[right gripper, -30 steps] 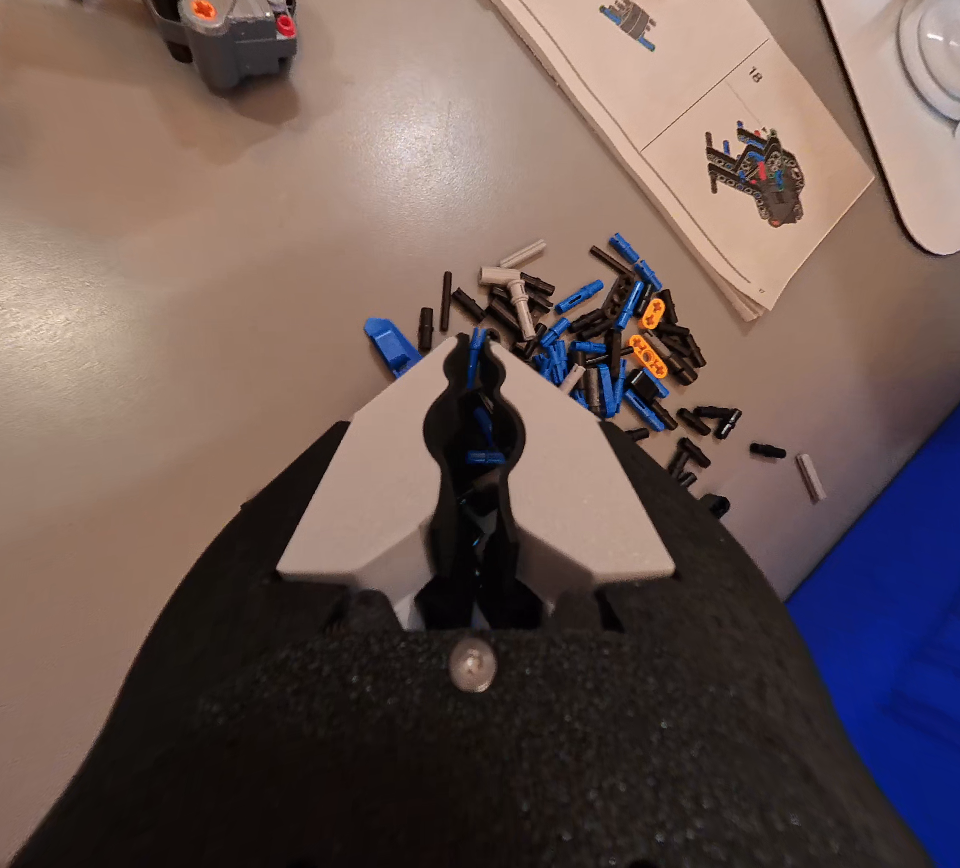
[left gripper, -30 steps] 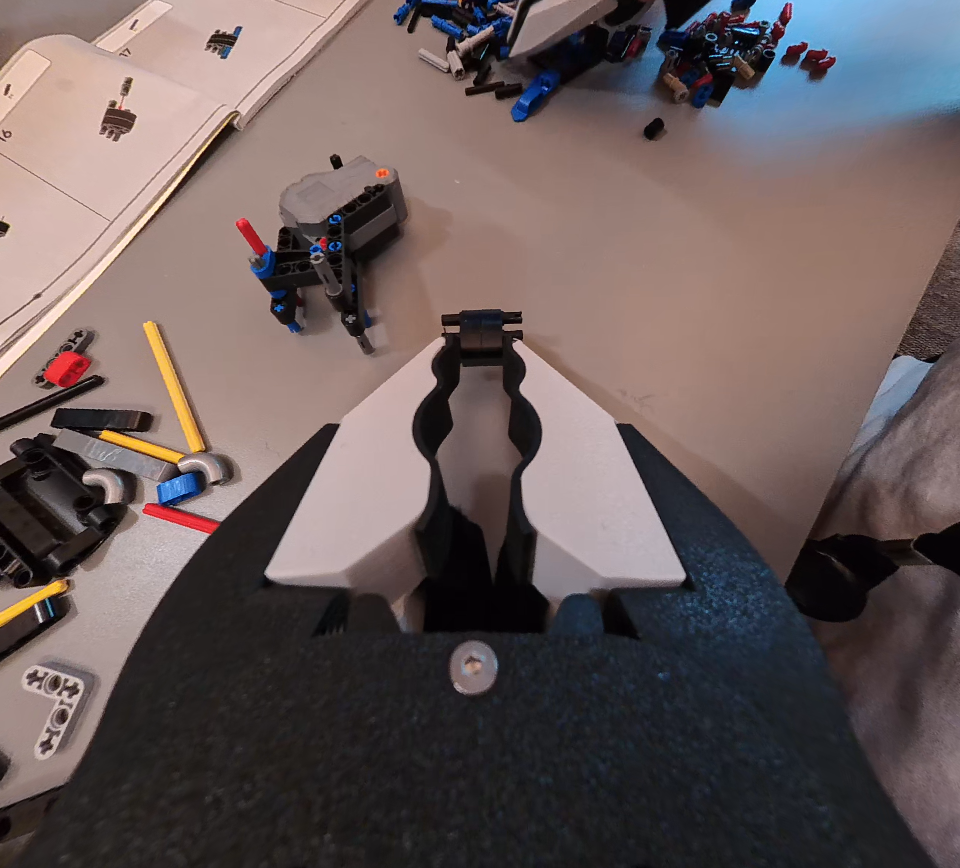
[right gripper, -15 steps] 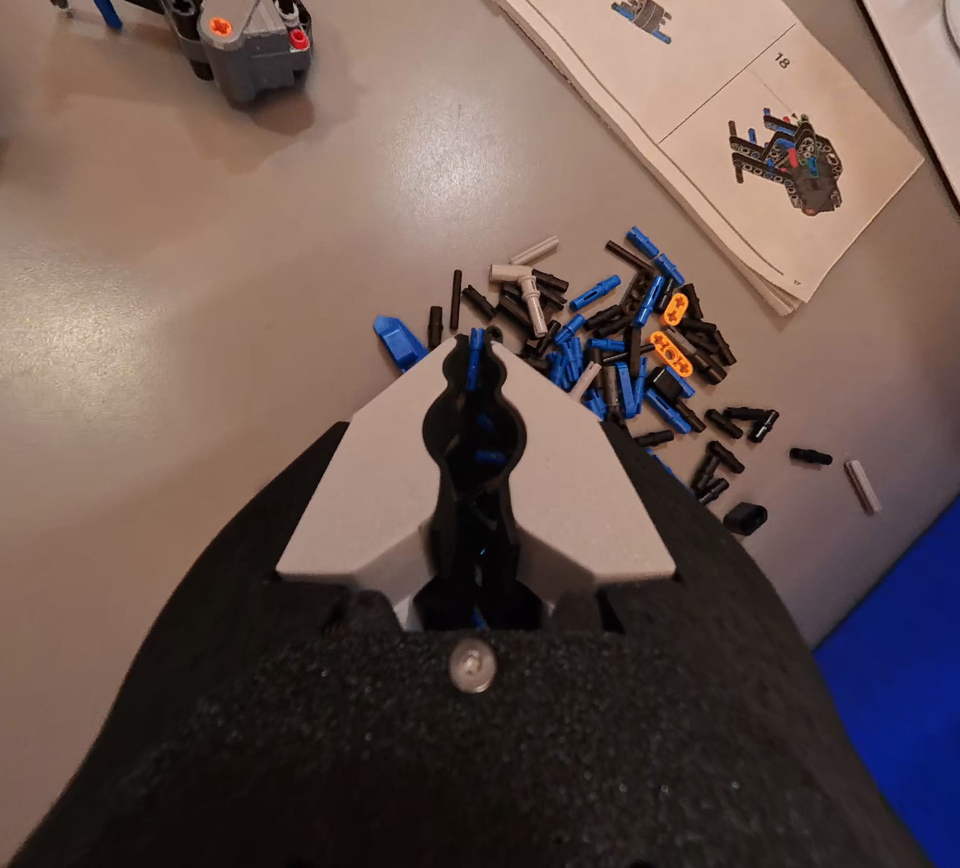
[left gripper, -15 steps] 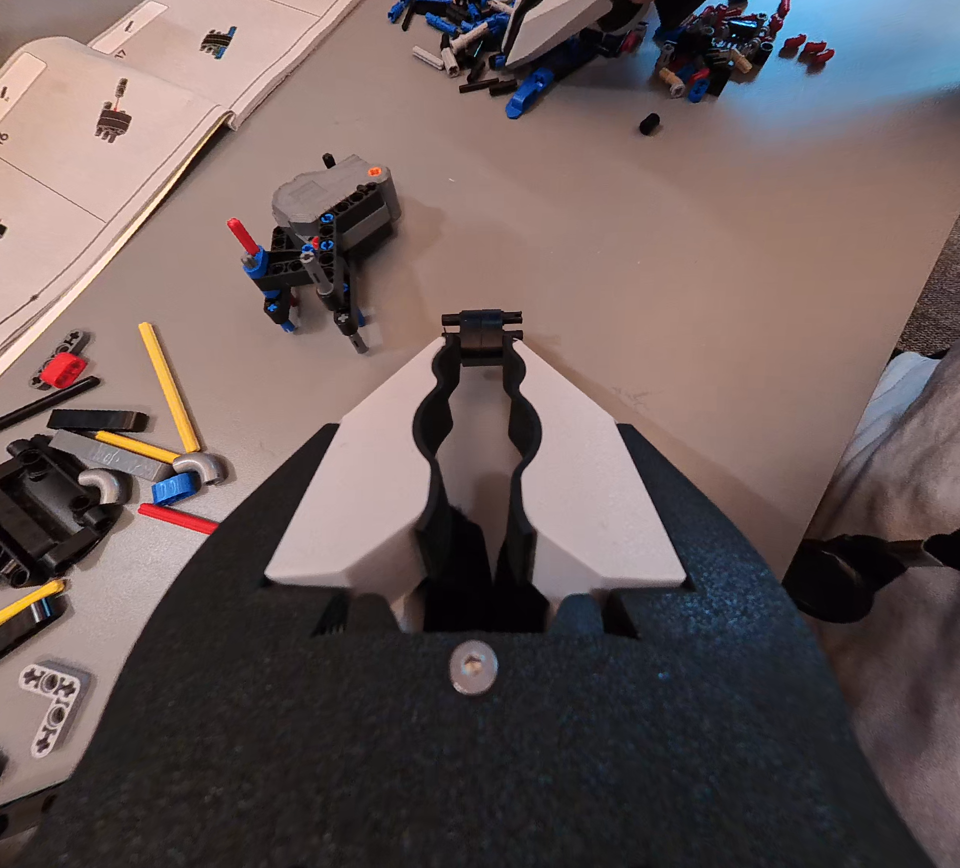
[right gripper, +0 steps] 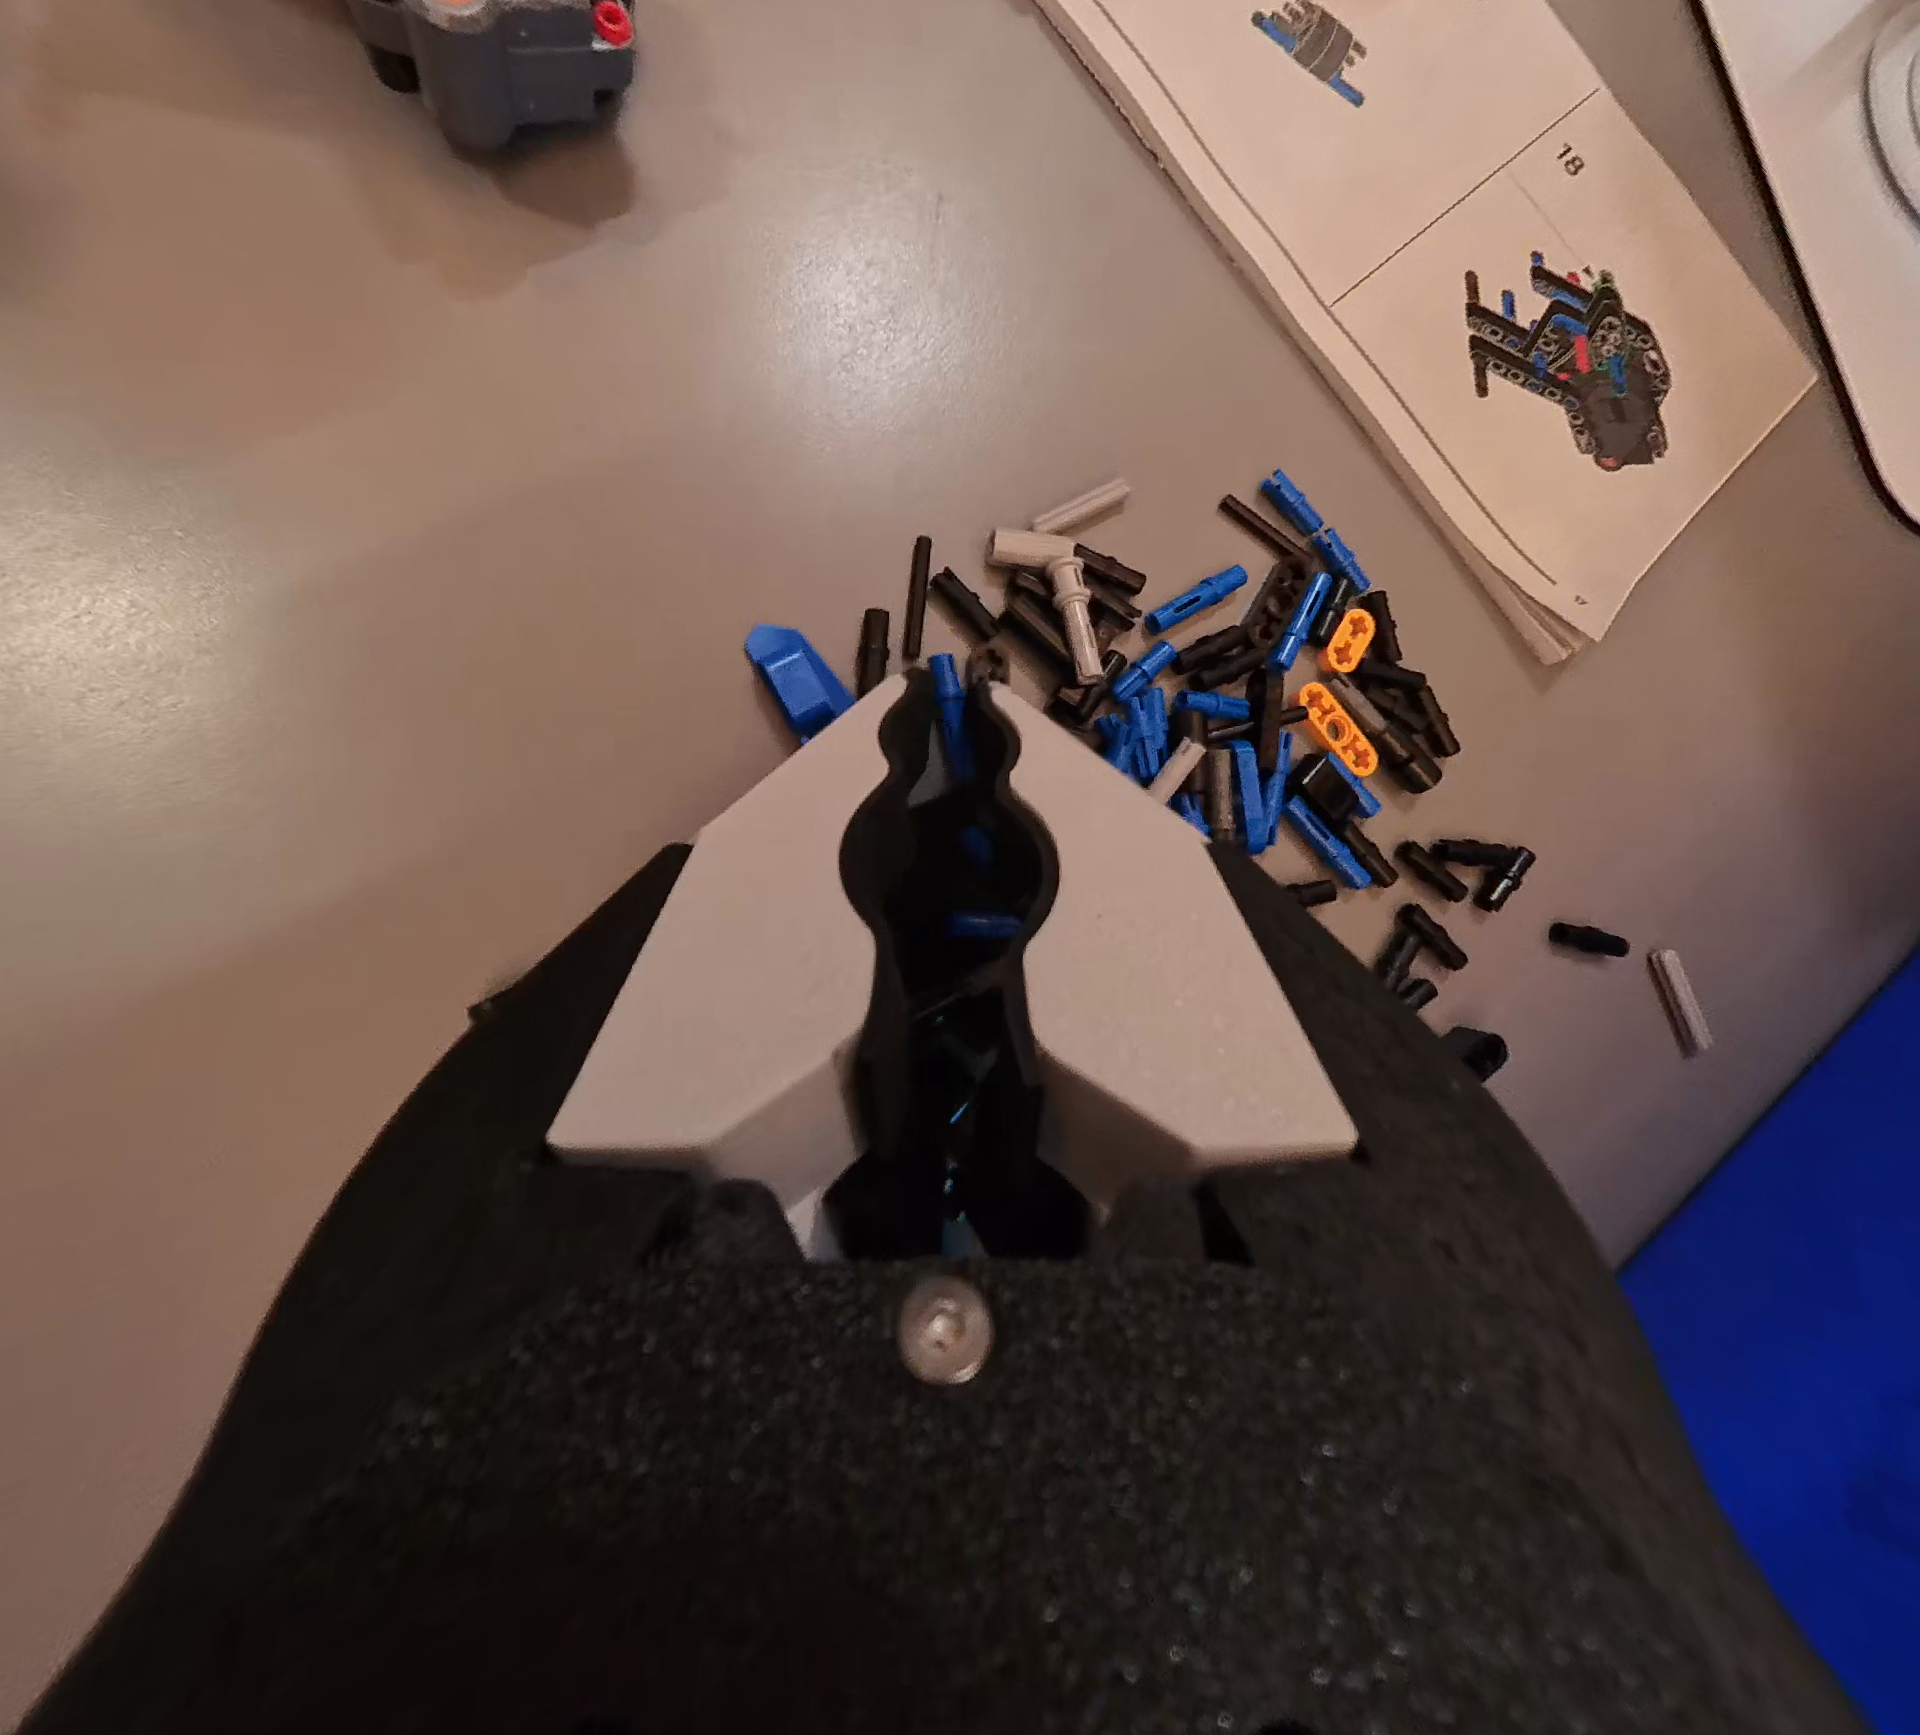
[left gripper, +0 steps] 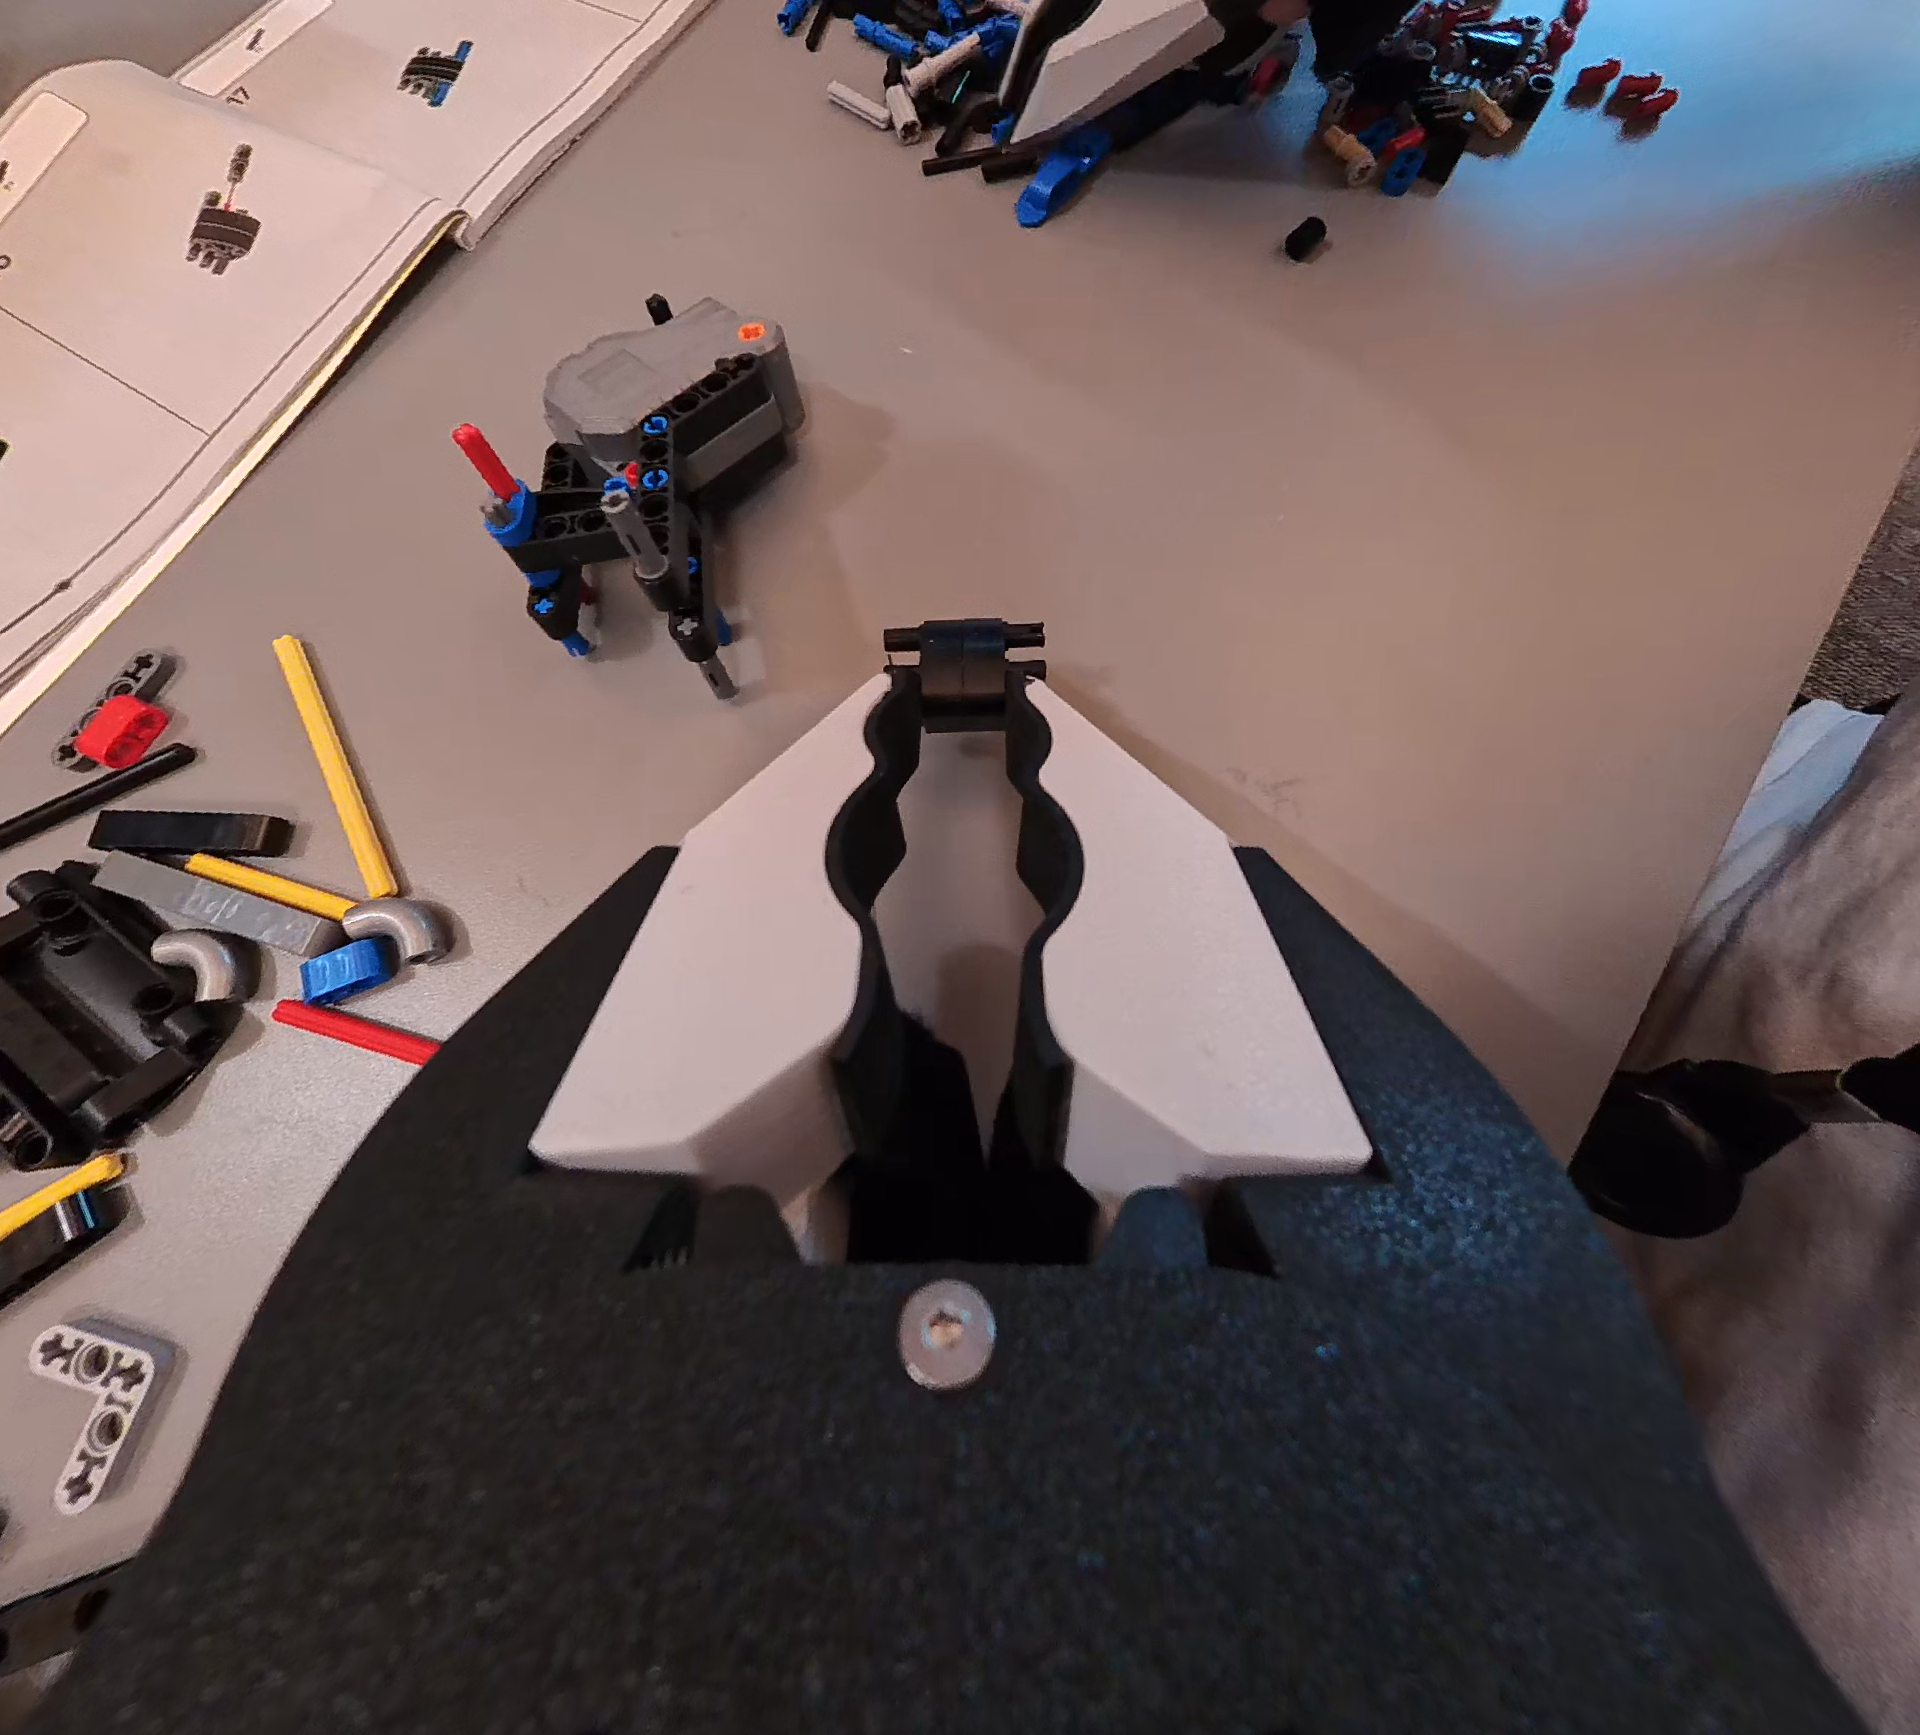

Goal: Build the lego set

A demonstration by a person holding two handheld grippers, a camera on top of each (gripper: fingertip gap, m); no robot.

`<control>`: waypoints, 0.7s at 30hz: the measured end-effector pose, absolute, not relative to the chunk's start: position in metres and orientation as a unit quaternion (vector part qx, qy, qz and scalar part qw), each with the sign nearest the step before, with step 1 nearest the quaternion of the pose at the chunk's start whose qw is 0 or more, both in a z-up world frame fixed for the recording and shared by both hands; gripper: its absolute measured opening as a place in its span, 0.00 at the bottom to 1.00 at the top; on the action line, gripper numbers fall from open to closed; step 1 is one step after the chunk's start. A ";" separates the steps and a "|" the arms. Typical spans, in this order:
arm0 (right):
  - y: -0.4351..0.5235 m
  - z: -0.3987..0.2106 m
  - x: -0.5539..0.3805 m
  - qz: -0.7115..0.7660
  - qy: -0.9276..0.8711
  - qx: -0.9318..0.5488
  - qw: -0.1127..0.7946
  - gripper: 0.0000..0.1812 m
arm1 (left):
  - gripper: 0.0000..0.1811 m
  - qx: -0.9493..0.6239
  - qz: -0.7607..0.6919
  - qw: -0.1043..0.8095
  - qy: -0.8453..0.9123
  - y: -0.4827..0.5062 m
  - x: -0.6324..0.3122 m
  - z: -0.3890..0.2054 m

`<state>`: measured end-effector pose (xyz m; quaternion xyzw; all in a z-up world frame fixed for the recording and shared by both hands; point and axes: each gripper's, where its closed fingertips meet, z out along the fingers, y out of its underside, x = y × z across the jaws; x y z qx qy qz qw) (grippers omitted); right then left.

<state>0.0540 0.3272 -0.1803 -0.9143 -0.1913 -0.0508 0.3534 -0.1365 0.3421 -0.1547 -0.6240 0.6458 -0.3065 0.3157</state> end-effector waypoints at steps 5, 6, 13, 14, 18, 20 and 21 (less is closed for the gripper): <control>0.327 -0.177 0.052 -0.047 -0.194 -0.912 0.358 0.05 | 0.08 -0.627 -0.307 0.316 0.642 0.343 -0.138 -0.154; 0.327 -0.175 0.052 -0.052 -0.198 -0.911 0.359 0.05 | 0.08 -0.628 -0.308 0.316 0.641 0.344 -0.138 -0.155; 0.321 -0.175 0.053 -0.060 -0.203 -0.911 0.353 0.05 | 0.08 -0.626 -0.307 0.315 0.644 0.344 -0.138 -0.156; 0.321 -0.175 0.053 -0.060 -0.203 -0.911 0.354 0.05 | 0.08 -0.627 -0.307 0.314 0.644 0.344 -0.138 -0.156; 0.323 -0.178 0.050 -0.054 -0.210 -0.910 0.352 0.04 | 0.08 -0.626 -0.307 0.314 0.644 0.343 -0.138 -0.157; 0.323 -0.180 0.048 -0.046 -0.215 -0.912 0.345 0.03 | 0.08 -0.626 -0.305 0.314 0.645 0.343 -0.138 -0.157; 0.324 -0.180 0.047 -0.047 -0.218 -0.912 0.344 0.03 | 0.08 -0.626 -0.305 0.315 0.645 0.344 -0.139 -0.157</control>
